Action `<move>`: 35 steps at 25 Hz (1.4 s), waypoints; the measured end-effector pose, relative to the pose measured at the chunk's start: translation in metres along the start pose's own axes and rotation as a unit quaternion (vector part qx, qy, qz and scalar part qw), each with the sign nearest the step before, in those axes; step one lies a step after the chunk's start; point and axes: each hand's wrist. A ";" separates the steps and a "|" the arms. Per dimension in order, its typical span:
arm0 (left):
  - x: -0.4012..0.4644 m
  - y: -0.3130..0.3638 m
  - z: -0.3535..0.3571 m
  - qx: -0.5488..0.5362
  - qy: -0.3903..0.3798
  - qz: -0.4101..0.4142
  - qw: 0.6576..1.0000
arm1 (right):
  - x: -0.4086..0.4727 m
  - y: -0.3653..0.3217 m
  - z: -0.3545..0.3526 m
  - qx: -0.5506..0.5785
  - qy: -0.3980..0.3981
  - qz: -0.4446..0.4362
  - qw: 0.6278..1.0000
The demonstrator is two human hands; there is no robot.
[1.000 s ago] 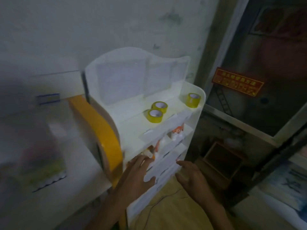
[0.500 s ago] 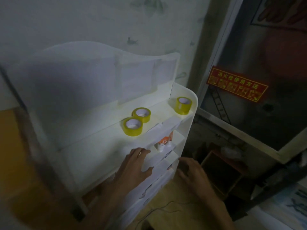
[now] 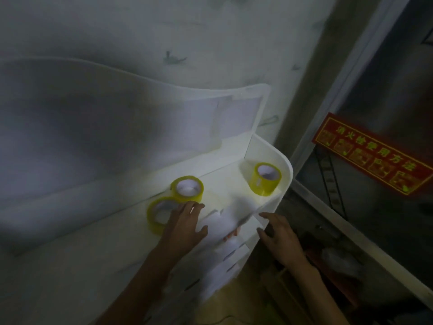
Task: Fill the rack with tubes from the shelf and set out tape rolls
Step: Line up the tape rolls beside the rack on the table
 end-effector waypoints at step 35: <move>-0.005 0.072 -0.021 0.213 0.222 -0.222 0.925 | 0.168 -0.031 0.004 0.117 0.053 -0.398 0.909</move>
Point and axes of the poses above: each hand's wrist, its own x-axis towards the middle knuckle, its own z-axis out of the palm, y = z × x, and after that the axes turned 6 degrees about -x, right-handed
